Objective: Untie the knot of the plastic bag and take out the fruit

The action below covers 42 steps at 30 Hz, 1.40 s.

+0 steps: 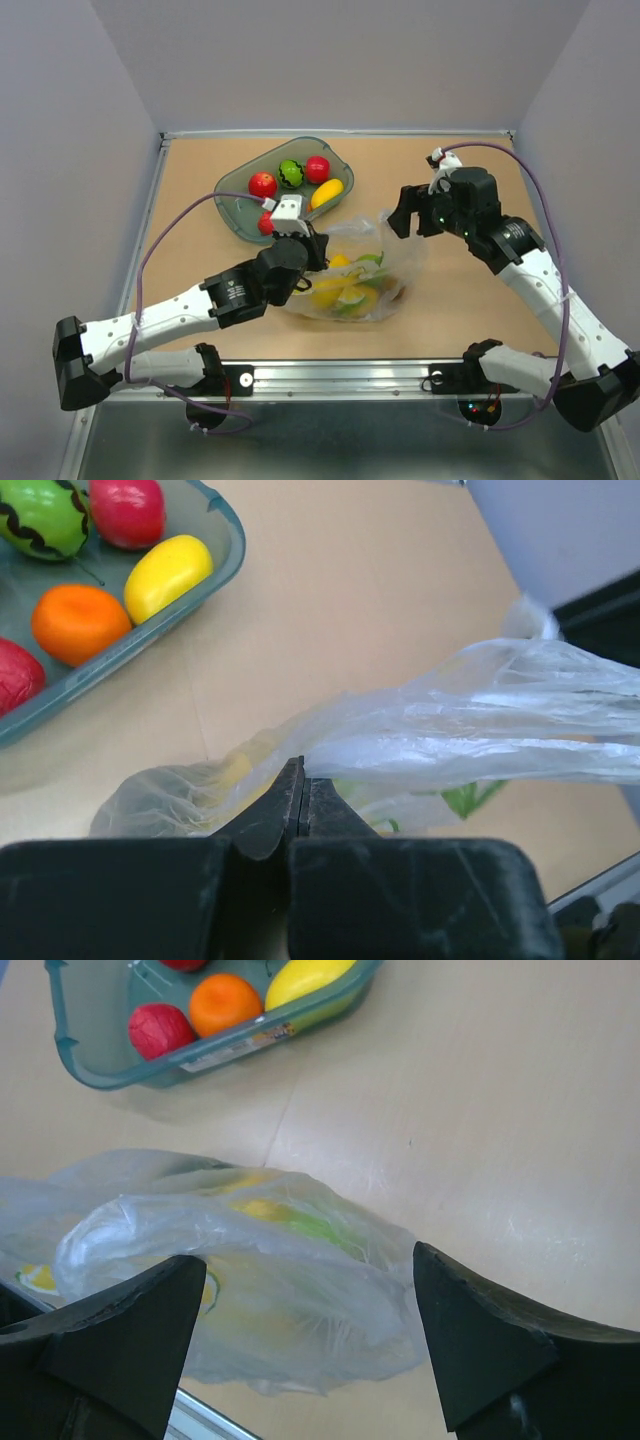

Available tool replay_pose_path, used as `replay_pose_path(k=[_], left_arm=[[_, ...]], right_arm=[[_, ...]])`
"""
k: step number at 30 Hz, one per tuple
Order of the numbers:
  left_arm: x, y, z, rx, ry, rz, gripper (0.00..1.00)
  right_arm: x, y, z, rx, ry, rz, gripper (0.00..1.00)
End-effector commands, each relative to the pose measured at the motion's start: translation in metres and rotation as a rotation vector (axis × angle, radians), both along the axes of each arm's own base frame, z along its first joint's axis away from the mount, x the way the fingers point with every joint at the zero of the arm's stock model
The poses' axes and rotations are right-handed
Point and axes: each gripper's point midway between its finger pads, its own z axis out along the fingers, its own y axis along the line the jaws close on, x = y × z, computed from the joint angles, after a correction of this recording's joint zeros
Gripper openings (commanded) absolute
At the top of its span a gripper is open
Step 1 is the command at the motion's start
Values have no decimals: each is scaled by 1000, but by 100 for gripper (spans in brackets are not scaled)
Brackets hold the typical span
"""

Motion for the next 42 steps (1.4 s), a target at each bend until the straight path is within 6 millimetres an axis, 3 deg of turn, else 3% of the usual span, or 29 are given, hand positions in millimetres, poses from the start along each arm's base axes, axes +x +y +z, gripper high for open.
replay_pose_path(k=[1, 4, 7, 9, 11, 12, 15, 16, 17, 18, 19, 20, 21, 23, 24, 27, 28, 29, 30, 33, 35, 38, 42], left_arm=[[11, 26, 18, -293, 72, 161, 0], [20, 61, 17, -360, 88, 276, 0], [28, 94, 4, -372, 101, 401, 0], [32, 114, 2, -412, 98, 468, 0], [33, 124, 6, -461, 92, 489, 0], [36, 129, 8, -478, 83, 502, 0], [41, 123, 11, -492, 86, 473, 0], [46, 118, 15, -491, 82, 466, 0], [49, 114, 18, -491, 83, 458, 0], [52, 108, 30, -510, 70, 434, 0], [55, 104, 36, -512, 65, 426, 0], [60, 97, 35, -498, 69, 419, 0], [64, 95, 51, -514, 44, 409, 0], [70, 90, 56, -499, 33, 407, 0], [72, 89, 59, -490, 23, 406, 0], [76, 80, 46, -450, 46, 387, 0], [74, 76, 31, -424, 71, 371, 0], [75, 68, 24, -426, 84, 344, 0], [71, 58, 17, -428, 111, 292, 0], [59, 35, -11, -437, 174, 191, 0], [44, 16, -22, -433, 195, 131, 0], [27, -3, -29, -407, 202, 94, 0], [17, -10, -30, -428, 211, 103, 0]], right_arm=[[-7, 3, -39, 10, 106, -11, 86], [-13, -5, -59, -4, 150, -53, 75], [-14, -16, -68, -40, 155, -98, 56], [-8, -35, -73, -109, 142, -189, 23], [0, -54, -67, -166, 104, -279, 1], [8, -73, -60, -234, 59, -364, 1], [26, -102, -33, -325, -28, -484, 1], [40, -117, -8, -352, -79, -566, 1], [45, -121, 4, -370, -104, -591, 1], [60, -133, 32, -390, -154, -647, 1], [62, -139, 52, -380, -193, -673, 1], [74, -141, 62, -389, -205, -684, 1], [81, -148, 77, -401, -234, -698, 1], [95, -152, 111, -374, -302, -726, 1], [97, -153, 118, -388, -318, -718, 1], [103, -143, 106, -364, -293, -671, 12], [102, -132, 96, -334, -276, -614, 21], [98, -127, 87, -320, -259, -586, 32], [88, -124, 67, -294, -221, -570, 55], [67, -108, 46, -214, -175, -482, 83], [55, -97, 46, -162, -164, -421, 92], [36, -79, 54, -84, -149, -326, 96], [20, -62, 61, 19, -124, -259, 100]])
